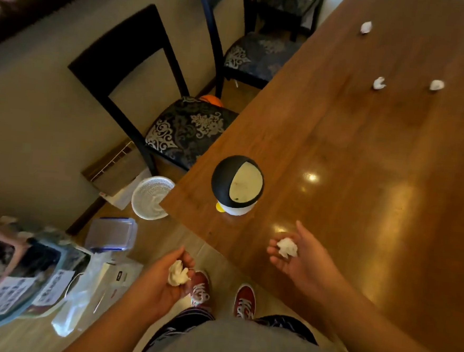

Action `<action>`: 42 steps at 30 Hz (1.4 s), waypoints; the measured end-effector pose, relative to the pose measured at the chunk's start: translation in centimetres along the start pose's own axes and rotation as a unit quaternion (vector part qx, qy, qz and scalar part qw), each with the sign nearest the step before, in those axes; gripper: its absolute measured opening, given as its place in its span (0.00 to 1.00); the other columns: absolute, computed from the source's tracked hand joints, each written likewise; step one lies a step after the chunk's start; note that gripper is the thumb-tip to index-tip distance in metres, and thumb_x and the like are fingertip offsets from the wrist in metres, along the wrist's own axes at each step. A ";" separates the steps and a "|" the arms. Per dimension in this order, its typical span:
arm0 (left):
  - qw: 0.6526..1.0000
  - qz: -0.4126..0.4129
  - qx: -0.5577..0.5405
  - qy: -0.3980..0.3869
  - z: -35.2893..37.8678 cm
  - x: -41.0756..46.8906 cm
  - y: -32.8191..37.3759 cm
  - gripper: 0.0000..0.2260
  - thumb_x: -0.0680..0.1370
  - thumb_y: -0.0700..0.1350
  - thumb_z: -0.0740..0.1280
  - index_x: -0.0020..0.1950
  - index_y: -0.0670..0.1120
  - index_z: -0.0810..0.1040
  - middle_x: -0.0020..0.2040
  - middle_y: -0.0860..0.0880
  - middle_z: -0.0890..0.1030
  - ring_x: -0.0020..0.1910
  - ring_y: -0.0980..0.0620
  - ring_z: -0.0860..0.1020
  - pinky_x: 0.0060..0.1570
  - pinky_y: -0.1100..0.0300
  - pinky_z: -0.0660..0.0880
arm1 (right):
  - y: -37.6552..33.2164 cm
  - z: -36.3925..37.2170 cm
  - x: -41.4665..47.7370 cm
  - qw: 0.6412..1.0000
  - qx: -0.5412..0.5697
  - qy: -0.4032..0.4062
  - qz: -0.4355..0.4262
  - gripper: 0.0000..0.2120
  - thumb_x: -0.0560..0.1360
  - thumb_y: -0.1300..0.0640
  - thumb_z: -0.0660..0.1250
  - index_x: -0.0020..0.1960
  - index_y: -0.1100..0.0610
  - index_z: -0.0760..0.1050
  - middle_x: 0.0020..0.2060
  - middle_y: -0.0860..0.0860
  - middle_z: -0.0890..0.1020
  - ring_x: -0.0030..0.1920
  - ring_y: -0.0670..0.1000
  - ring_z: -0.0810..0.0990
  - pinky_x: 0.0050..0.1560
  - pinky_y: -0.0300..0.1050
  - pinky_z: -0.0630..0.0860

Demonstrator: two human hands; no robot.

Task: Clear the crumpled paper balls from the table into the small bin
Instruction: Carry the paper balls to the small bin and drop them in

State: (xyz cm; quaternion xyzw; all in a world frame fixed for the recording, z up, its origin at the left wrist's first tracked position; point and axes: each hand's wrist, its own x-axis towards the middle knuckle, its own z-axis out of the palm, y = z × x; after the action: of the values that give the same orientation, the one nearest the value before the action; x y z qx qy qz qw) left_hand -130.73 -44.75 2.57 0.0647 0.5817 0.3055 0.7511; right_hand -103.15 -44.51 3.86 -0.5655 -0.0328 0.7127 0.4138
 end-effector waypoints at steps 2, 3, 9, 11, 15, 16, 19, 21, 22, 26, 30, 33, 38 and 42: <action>1.000 0.006 0.009 -0.011 0.5 0.7 1.7 0.11 0.75 0.49 0.66 0.36 0.44 0.76 0.32 0.47 0.76 0.28 0.53 0.75 0.23 0.61 0.71 | -2.7 1.5 0.3 0.998 0.029 0.015 -0.061 0.24 0.79 0.42 0.57 0.51 0.63 0.77 0.41 0.58 0.82 0.44 0.55 0.81 0.46 0.50 0.78; 1.000 0.009 0.014 -0.019 0.7 0.9 2.5 0.11 0.74 0.49 0.66 0.36 0.44 0.76 0.33 0.47 0.76 0.28 0.52 0.75 0.23 0.60 0.72 | -4.0 2.2 0.3 0.993 0.041 0.027 -0.103 0.23 0.79 0.42 0.57 0.50 0.62 0.77 0.42 0.58 0.82 0.44 0.55 0.81 0.46 0.50 0.78; 0.998 -0.004 0.045 -0.051 1.1 2.2 6.3 0.10 0.71 0.50 0.69 0.36 0.45 0.78 0.34 0.46 0.76 0.29 0.52 0.76 0.26 0.60 0.73 | -8.2 6.1 0.0 0.922 -0.049 0.162 -0.347 0.24 0.79 0.39 0.54 0.51 0.56 0.80 0.43 0.47 0.85 0.45 0.46 0.84 0.45 0.38 0.79; 0.997 -0.008 0.058 -0.053 1.1 2.4 7.4 0.10 0.71 0.50 0.69 0.35 0.45 0.78 0.34 0.46 0.76 0.29 0.52 0.76 0.26 0.60 0.73 | -7.5 7.7 0.5 0.905 -0.125 0.161 -0.374 0.26 0.78 0.37 0.50 0.56 0.51 0.79 0.48 0.38 0.84 0.49 0.38 0.81 0.47 0.32 0.75; 0.995 -0.016 0.086 -0.046 0.9 2.4 8.9 0.11 0.71 0.51 0.69 0.33 0.45 0.78 0.33 0.47 0.76 0.30 0.53 0.75 0.27 0.61 0.73 | -4.6 9.6 3.1 0.909 -0.282 0.057 -0.302 0.36 0.72 0.29 0.44 0.72 0.45 0.66 0.71 0.43 0.71 0.71 0.42 0.66 0.72 0.49 0.63; 0.995 -0.016 0.091 -0.046 0.8 2.4 9.1 0.11 0.70 0.51 0.69 0.34 0.45 0.78 0.33 0.47 0.77 0.30 0.53 0.75 0.28 0.61 0.72 | -4.1 9.4 3.6 0.905 -0.305 0.056 -0.291 0.36 0.72 0.29 0.44 0.73 0.44 0.64 0.73 0.43 0.68 0.72 0.43 0.63 0.74 0.52 0.60; 0.992 -0.004 0.116 -0.048 0.6 2.2 9.8 0.11 0.70 0.51 0.69 0.36 0.44 0.77 0.33 0.46 0.77 0.30 0.53 0.75 0.29 0.60 0.73 | -3.4 8.2 4.3 0.899 -0.320 0.092 -0.286 0.38 0.68 0.24 0.47 0.72 0.40 0.63 0.72 0.42 0.68 0.69 0.41 0.64 0.70 0.49 0.63; 0.983 0.031 0.173 -0.047 1.2 1.9 10.2 0.11 0.72 0.51 0.68 0.37 0.44 0.77 0.34 0.46 0.78 0.32 0.52 0.76 0.31 0.59 0.73 | -3.1 7.2 4.5 0.899 -0.323 0.104 -0.278 0.38 0.66 0.23 0.50 0.71 0.39 0.64 0.71 0.42 0.69 0.68 0.42 0.66 0.67 0.49 0.67; 0.971 0.060 0.224 -0.048 1.8 1.8 10.5 0.11 0.74 0.51 0.68 0.38 0.45 0.78 0.34 0.46 0.79 0.33 0.51 0.77 0.33 0.58 0.74 | -2.9 6.8 4.6 0.898 -0.327 0.106 -0.275 0.37 0.67 0.23 0.51 0.71 0.39 0.64 0.70 0.42 0.70 0.68 0.43 0.67 0.67 0.50 0.68; 0.838 0.249 0.475 -0.104 6.9 0.5 11.9 0.10 0.78 0.51 0.65 0.37 0.52 0.78 0.34 0.50 0.80 0.34 0.54 0.78 0.35 0.62 0.77 | -1.6 5.2 4.6 0.909 -0.317 0.109 -0.249 0.35 0.68 0.26 0.53 0.68 0.43 0.69 0.63 0.41 0.75 0.63 0.44 0.73 0.55 0.40 0.74; 0.571 0.511 0.615 -0.184 13.9 -0.4 13.2 0.08 0.76 0.55 0.63 0.40 0.53 0.73 0.38 0.56 0.75 0.39 0.58 0.75 0.38 0.63 0.71 | 0.3 3.6 4.3 0.922 -0.294 0.108 -0.226 0.27 0.69 0.28 0.55 0.60 0.41 0.73 0.55 0.38 0.79 0.56 0.39 0.77 0.50 0.38 0.74; 0.359 0.609 0.668 -0.232 17.9 0.7 13.6 0.08 0.78 0.52 0.61 0.44 0.50 0.75 0.42 0.52 0.76 0.42 0.54 0.75 0.39 0.60 0.70 | 1.6 2.4 3.9 0.930 -0.281 0.109 -0.211 0.24 0.69 0.29 0.57 0.56 0.41 0.77 0.51 0.41 0.82 0.54 0.40 0.79 0.54 0.44 0.76; 0.111 0.399 0.896 -0.162 18.6 5.2 13.6 0.18 0.77 0.57 0.61 0.63 0.49 0.73 0.58 0.47 0.77 0.58 0.44 0.74 0.55 0.49 0.69 | 2.5 0.4 3.1 0.930 -0.289 0.127 -0.187 0.17 0.75 0.37 0.60 0.54 0.45 0.79 0.49 0.44 0.83 0.51 0.44 0.80 0.55 0.52 0.78; 0.125 0.394 0.895 -0.166 17.9 6.2 13.5 0.24 0.74 0.62 0.64 0.65 0.51 0.71 0.61 0.48 0.77 0.60 0.45 0.74 0.59 0.48 0.68 | 2.1 -0.8 2.6 0.927 -0.289 0.147 -0.190 0.16 0.76 0.40 0.60 0.54 0.48 0.79 0.49 0.46 0.83 0.51 0.46 0.80 0.56 0.54 0.78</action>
State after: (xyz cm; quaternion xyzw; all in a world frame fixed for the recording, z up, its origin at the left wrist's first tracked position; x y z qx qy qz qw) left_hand -118.77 -25.97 9.16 0.9605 0.1957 -0.1976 0.0123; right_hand -103.71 -44.61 0.48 -0.7418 -0.2826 0.4899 0.3603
